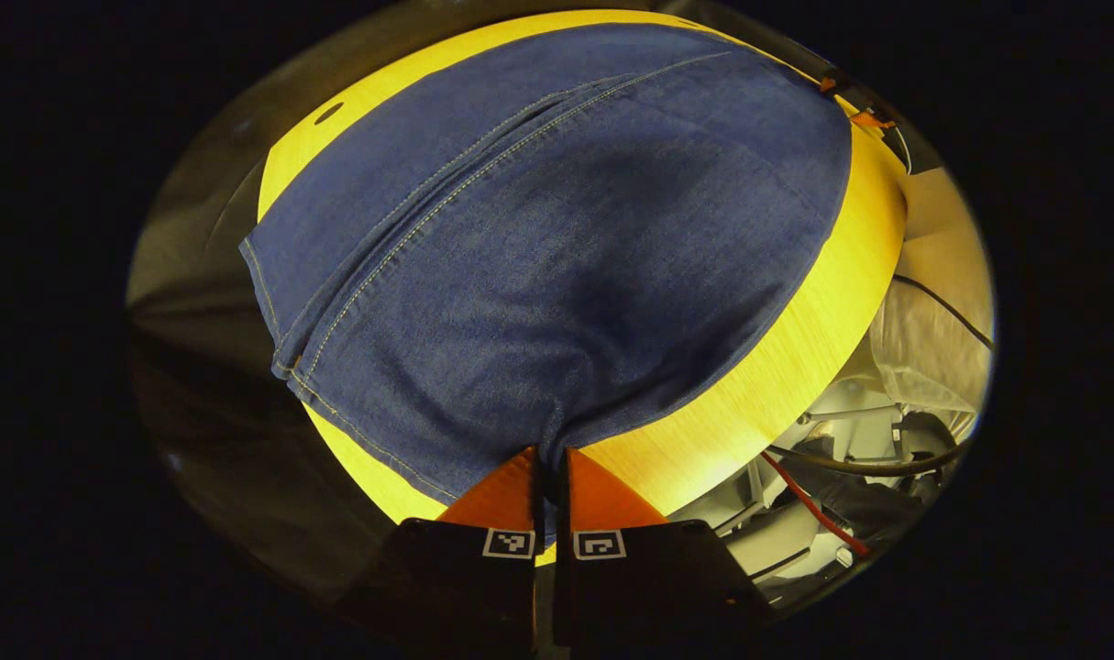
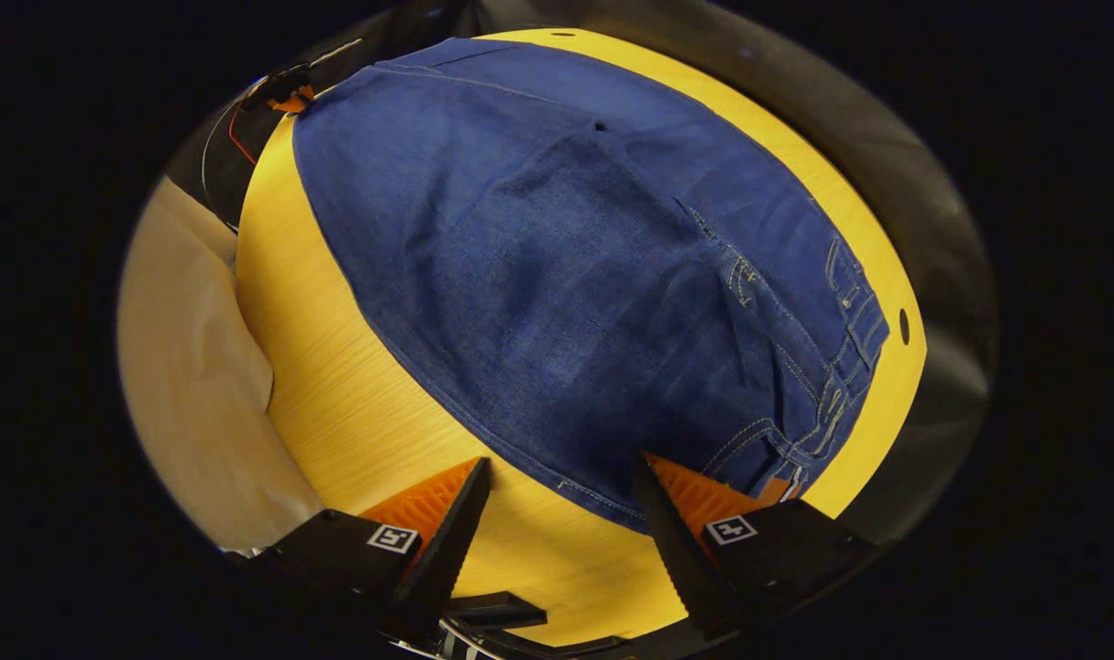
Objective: Grasp the waist and the cuffs of the jeans and fold them to make the two legs overlap; first hold the waist and fold one-third of the jeans toward the cuffs, then hold the cuffs and fold the remaining one-third in the same direction to finish folding.
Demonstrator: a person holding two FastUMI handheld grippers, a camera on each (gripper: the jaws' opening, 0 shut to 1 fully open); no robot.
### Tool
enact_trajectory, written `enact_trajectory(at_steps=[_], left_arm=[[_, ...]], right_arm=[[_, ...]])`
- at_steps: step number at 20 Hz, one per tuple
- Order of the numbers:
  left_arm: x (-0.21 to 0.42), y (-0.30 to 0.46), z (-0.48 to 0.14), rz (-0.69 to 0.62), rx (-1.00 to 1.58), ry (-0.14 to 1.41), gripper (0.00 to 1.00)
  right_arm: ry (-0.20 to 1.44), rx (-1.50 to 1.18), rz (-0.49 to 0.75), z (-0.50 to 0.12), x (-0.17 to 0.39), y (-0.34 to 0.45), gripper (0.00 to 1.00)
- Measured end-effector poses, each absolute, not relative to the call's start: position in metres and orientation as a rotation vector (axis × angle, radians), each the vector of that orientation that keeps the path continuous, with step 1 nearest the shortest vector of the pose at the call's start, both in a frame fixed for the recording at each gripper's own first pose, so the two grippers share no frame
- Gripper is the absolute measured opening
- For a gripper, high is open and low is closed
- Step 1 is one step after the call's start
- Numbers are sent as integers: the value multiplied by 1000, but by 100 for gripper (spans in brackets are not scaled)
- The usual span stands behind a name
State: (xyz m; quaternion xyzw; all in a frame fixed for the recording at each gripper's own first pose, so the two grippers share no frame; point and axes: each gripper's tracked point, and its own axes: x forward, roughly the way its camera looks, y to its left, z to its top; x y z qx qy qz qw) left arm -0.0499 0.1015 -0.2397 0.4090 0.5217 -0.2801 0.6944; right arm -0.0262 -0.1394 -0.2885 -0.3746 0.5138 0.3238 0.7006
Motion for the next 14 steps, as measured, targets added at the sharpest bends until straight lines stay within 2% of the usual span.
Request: enact_trajectory(at_steps=[1, 2, 3, 4, 5, 8, 10, 12, 13, 14], left_arm=[[-50, 101, -239, -626, 911, 1171, 4], [-50, 101, -240, -625, 908, 1178, 1], [-49, 100, -239, -622, 907, 1183, 1], [-49, 100, -240, -619, 909, 1187, 1], [-49, 100, -240, -620, 916, 1186, 1], [-50, 99, -241, -613, 924, 1172, 1], [-51, 99, -241, -606, 920, 1180, 1], [-50, 99, -240, -608, 910, 1195, 1], [-52, 98, -240, -609, 898, 1204, 1], [-52, 98, -239, -615, 892, 1216, 0]], right_arm=[[1161, -823, 729, -291, -26, -139, 97], [1169, -821, 720, -290, -24, -138, 95], [1180, -818, 712, -288, -25, -138, 86], [1185, -818, 706, -289, -25, -138, 94], [1195, -814, 694, -289, -24, -138, 94], [1204, -829, 681, -286, -9, -139, 69], [1195, -845, 681, -285, 1, -141, 46], [1187, -818, 646, -283, 3, -142, 31], [1182, -802, 630, -281, 8, -141, 29], [1198, -774, 614, -281, 8, -143, 5]])
